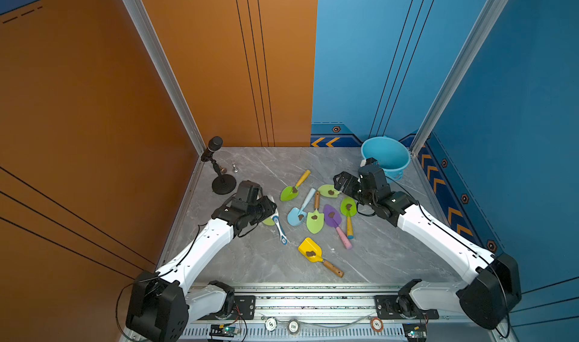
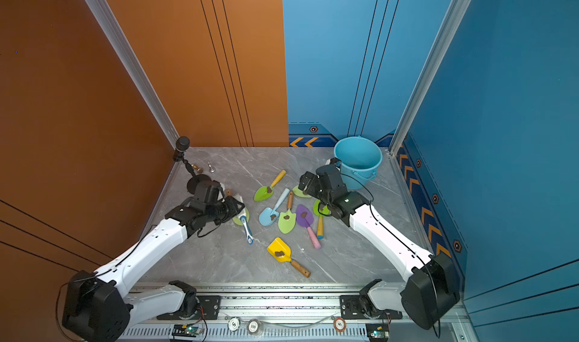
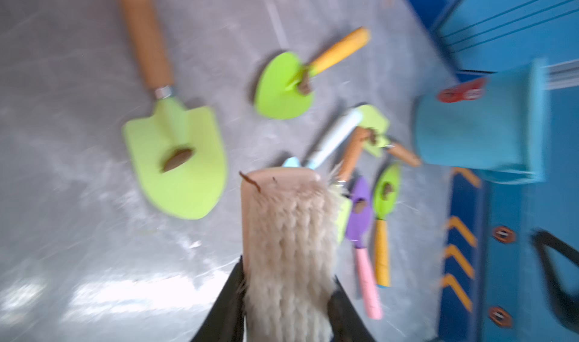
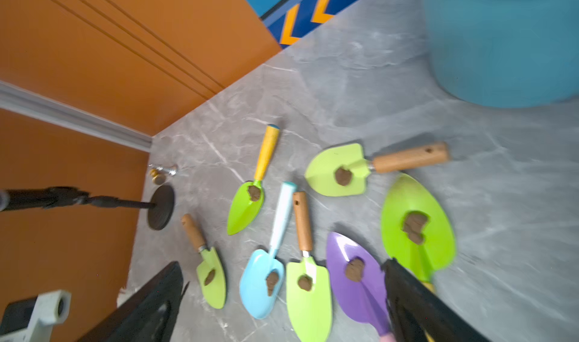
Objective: Brush the soil off the hand trowel and place it into the bucket
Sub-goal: Pick up the brush from the center of the board.
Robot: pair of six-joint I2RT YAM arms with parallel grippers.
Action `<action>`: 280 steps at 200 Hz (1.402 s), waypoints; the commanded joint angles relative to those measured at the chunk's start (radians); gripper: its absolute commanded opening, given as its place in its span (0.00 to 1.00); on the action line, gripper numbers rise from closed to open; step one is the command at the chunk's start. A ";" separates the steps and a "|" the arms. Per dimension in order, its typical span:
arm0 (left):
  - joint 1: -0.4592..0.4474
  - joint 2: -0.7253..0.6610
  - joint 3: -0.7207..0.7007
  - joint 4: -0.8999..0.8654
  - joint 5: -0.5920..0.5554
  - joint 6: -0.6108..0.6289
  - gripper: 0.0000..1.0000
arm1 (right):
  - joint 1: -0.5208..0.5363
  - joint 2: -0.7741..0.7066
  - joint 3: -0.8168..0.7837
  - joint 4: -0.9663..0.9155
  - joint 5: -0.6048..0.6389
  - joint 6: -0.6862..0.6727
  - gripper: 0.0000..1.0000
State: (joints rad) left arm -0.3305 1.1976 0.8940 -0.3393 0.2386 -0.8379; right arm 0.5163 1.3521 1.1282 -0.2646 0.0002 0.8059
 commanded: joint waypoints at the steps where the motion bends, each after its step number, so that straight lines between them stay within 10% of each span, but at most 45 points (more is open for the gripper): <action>1: 0.039 0.063 0.176 0.202 0.300 0.063 0.00 | -0.018 0.080 0.107 0.150 -0.341 -0.086 1.00; 49: 0.059 0.291 0.493 0.443 0.710 -0.050 0.00 | -0.064 0.223 0.255 0.384 -0.685 0.046 0.95; 111: 0.031 0.335 0.593 0.313 0.873 0.091 0.00 | -0.102 0.290 0.381 0.568 -0.871 0.166 0.92; 148: 0.029 0.364 0.596 0.502 0.943 -0.066 0.00 | -0.095 0.305 0.368 0.729 -0.942 0.269 0.84; 272: 0.007 0.439 0.674 0.642 1.016 -0.234 0.00 | -0.076 0.297 0.378 0.671 -0.884 0.234 0.16; 280: 0.010 0.437 0.675 0.631 1.000 -0.230 0.17 | -0.076 0.292 0.380 0.627 -0.861 0.210 0.13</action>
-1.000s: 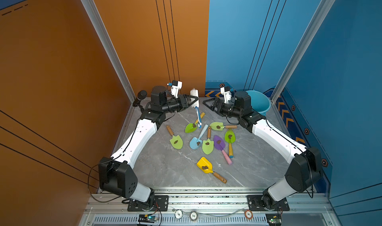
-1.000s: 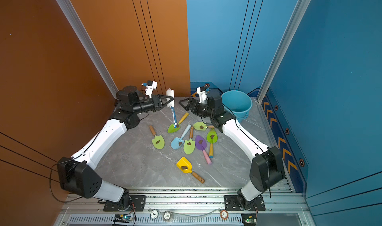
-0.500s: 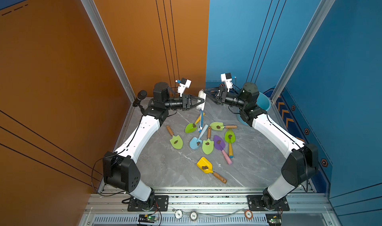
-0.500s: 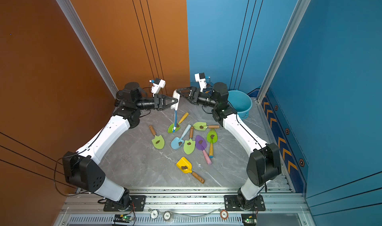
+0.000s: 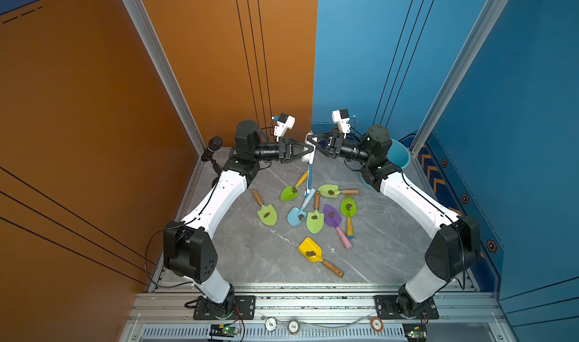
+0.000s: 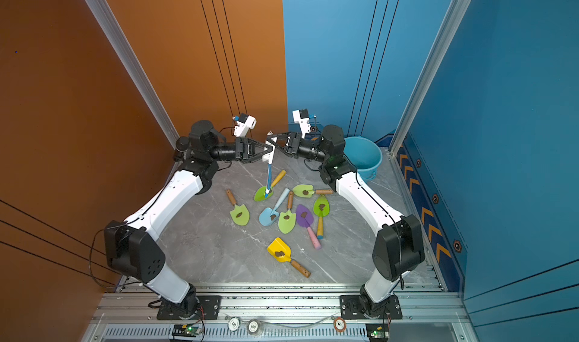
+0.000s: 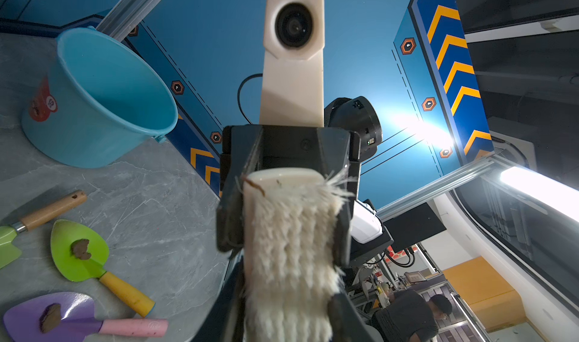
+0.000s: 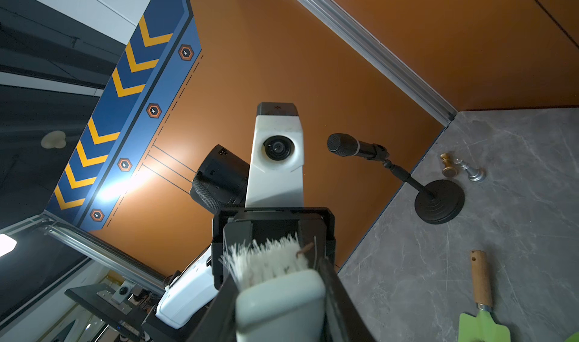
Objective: Brush the soil off the hand trowel and place it into the bucket
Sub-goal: Pick up the brush from the center of the board.
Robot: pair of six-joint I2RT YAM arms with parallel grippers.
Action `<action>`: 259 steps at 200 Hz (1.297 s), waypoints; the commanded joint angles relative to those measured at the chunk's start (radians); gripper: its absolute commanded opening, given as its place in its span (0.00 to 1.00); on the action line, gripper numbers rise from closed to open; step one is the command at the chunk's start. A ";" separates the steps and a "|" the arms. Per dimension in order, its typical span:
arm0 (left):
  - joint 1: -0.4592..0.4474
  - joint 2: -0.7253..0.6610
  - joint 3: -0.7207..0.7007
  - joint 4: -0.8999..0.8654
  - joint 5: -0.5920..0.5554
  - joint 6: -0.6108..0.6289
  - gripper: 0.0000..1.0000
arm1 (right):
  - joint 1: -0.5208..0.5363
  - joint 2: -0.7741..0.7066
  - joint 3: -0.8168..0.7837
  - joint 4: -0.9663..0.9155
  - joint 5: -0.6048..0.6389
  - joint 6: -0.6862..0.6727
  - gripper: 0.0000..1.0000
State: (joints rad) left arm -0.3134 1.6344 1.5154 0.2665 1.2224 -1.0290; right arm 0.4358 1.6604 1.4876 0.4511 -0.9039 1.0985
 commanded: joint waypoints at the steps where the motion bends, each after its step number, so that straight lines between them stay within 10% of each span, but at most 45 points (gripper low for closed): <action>1: -0.007 0.000 0.054 0.023 0.013 -0.038 0.19 | 0.005 -0.017 0.021 -0.095 0.047 -0.087 0.13; 18: -0.001 -0.020 0.070 -0.113 -0.059 0.067 0.55 | 0.006 -0.038 0.020 -0.187 0.118 -0.148 0.10; 41: -0.014 -0.072 0.157 -0.605 -0.323 0.423 0.70 | 0.012 -0.076 0.021 -0.348 0.274 -0.238 0.10; 88: -0.226 -0.176 0.119 -0.877 -1.036 0.764 0.76 | 0.073 -0.097 0.116 -0.769 0.910 -0.277 0.07; 133: -0.437 -0.129 0.063 -0.890 -1.421 0.931 0.76 | 0.136 -0.015 0.277 -1.029 1.136 -0.239 0.03; 189: -0.500 -0.055 0.019 -0.845 -1.567 0.978 0.65 | 0.150 -0.012 0.262 -1.083 1.157 -0.159 0.03; 259: -0.453 -0.054 -0.012 -0.798 -1.366 0.971 0.17 | 0.149 -0.030 0.231 -1.039 1.122 -0.127 0.03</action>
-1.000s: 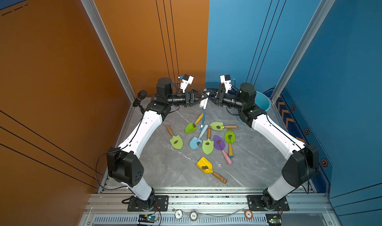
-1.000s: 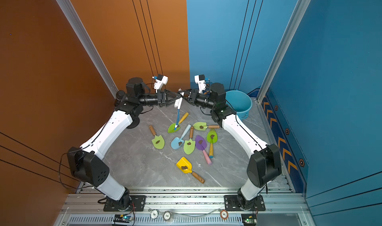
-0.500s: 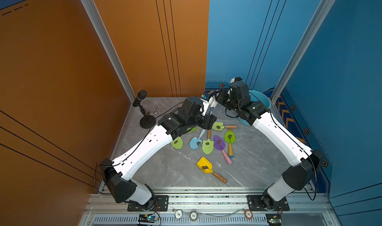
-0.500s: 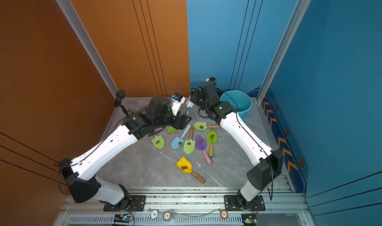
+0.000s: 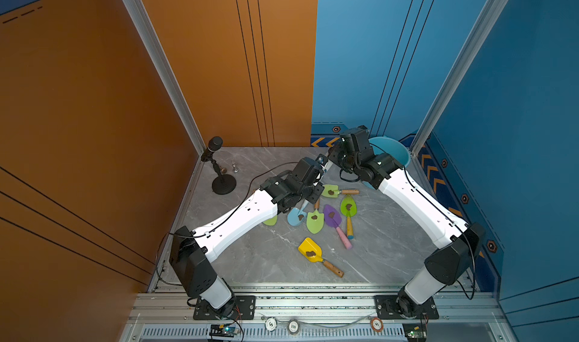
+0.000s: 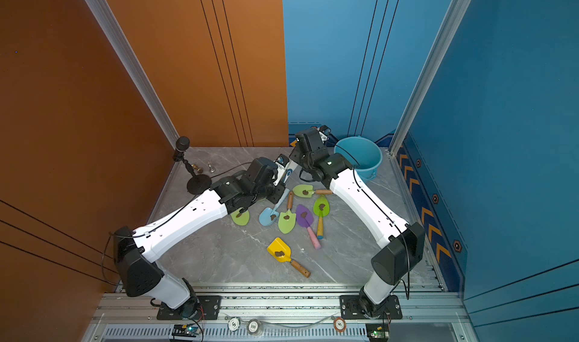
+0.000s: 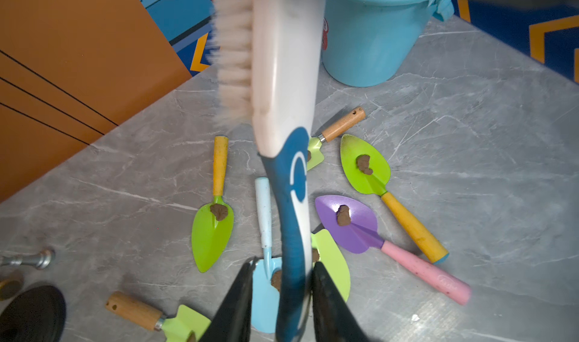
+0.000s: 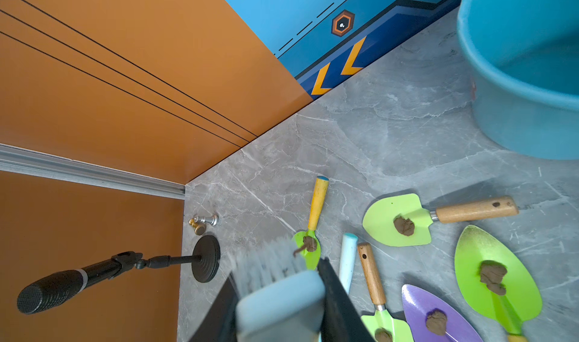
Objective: Brush the soil off the hand trowel and place it into the bucket
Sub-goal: Pick up the brush from the center of the board.
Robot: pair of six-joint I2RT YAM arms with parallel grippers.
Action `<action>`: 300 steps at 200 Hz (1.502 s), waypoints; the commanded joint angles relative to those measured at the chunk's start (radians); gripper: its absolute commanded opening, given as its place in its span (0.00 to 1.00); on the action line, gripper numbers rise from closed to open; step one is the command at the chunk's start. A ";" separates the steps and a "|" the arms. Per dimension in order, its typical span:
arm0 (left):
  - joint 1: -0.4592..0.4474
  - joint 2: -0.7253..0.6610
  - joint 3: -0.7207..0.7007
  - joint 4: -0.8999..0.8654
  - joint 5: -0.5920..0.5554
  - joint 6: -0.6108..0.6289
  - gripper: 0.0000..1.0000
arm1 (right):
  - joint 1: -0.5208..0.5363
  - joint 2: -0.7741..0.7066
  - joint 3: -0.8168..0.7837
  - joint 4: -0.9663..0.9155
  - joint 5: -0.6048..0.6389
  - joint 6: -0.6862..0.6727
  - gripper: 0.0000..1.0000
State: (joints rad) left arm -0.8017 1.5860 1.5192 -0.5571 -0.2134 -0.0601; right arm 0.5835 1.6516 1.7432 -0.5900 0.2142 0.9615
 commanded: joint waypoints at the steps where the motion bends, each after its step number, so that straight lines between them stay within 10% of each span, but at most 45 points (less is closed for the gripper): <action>1: 0.037 -0.007 -0.016 0.026 0.074 0.001 0.16 | 0.001 -0.022 -0.026 0.005 0.002 0.011 0.03; 83: 0.138 -0.073 -0.053 0.049 0.354 -0.058 0.00 | -0.013 -0.052 -0.098 0.133 -0.089 0.052 0.07; 126: 0.194 -0.120 -0.045 0.049 0.504 -0.104 0.00 | -0.065 -0.096 -0.239 0.465 -0.286 0.018 0.68; 149: 0.286 -0.139 -0.034 0.073 0.730 -0.221 0.00 | -0.163 -0.125 -0.340 0.737 -0.508 0.052 0.80; 208: 0.417 -0.135 -0.024 0.307 1.205 -0.568 0.00 | -0.269 -0.086 -0.384 1.165 -0.972 0.199 0.88; 249: 0.417 -0.136 -0.035 0.493 1.301 -0.729 0.00 | -0.252 0.020 -0.325 1.483 -1.087 0.403 0.91; 300: 0.412 -0.122 -0.010 0.583 1.340 -0.826 0.00 | -0.232 0.038 -0.260 1.369 -1.079 0.345 0.79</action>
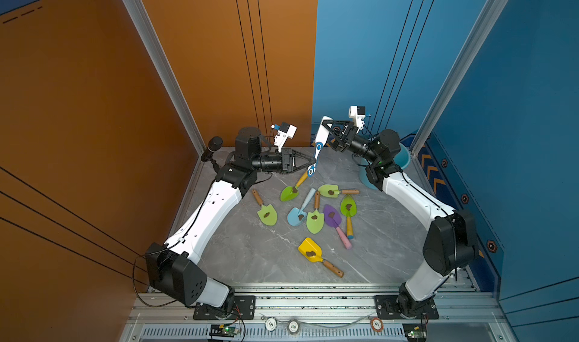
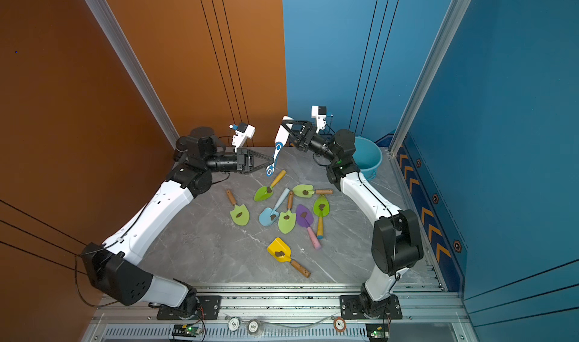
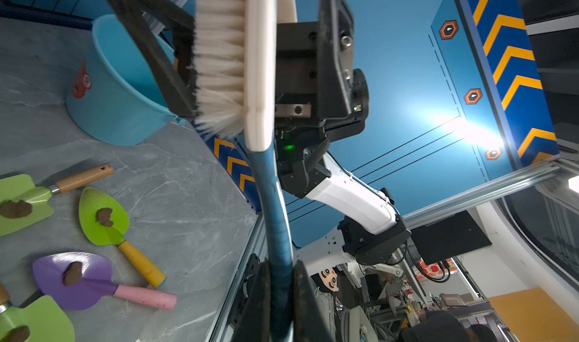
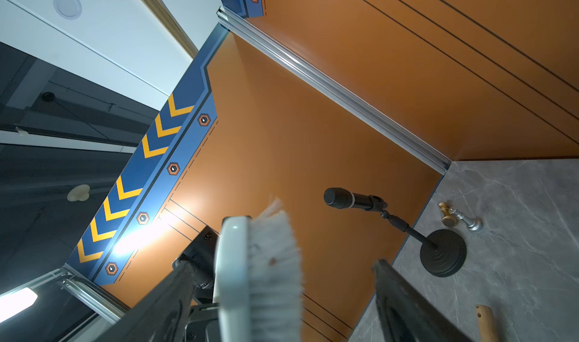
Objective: Brush the soil off the hand trowel and place it into the bucket
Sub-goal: Pick up the brush from the center of the board.
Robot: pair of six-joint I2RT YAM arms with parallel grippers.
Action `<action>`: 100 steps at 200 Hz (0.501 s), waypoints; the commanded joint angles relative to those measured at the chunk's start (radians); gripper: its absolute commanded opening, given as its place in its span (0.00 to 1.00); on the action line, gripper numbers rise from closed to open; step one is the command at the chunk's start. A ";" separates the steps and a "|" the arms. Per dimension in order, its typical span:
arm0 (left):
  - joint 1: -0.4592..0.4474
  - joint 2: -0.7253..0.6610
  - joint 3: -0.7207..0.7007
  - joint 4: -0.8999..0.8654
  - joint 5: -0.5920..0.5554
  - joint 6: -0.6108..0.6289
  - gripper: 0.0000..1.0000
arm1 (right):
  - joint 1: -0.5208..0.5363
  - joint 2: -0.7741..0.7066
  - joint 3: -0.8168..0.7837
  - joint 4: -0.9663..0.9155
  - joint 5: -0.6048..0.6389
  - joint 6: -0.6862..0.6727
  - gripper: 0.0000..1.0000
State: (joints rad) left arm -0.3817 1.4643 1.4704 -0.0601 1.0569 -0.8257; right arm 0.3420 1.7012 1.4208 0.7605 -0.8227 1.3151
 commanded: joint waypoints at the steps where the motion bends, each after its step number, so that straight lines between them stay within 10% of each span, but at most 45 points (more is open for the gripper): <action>1: -0.008 0.000 0.041 0.084 0.070 -0.059 0.00 | 0.010 -0.011 0.064 0.018 -0.043 -0.008 0.78; 30: -0.008 0.019 0.067 0.000 0.066 -0.016 0.00 | 0.012 -0.016 0.091 -0.022 -0.053 -0.006 0.39; 59: -0.014 0.031 0.139 -0.206 -0.009 0.130 0.00 | 0.017 -0.032 0.084 -0.099 -0.038 -0.028 0.22; 77: -0.022 0.027 0.208 -0.365 -0.129 0.272 0.51 | 0.024 -0.063 0.074 -0.233 0.006 -0.118 0.19; 100: -0.071 -0.021 0.225 -0.452 -0.350 0.432 0.77 | 0.043 -0.119 0.087 -0.522 0.146 -0.312 0.17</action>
State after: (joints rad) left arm -0.4049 1.4986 1.6424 -0.3439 0.9451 -0.6350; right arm 0.3622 1.6730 1.4895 0.5411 -0.8101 1.2201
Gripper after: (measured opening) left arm 0.677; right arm 0.260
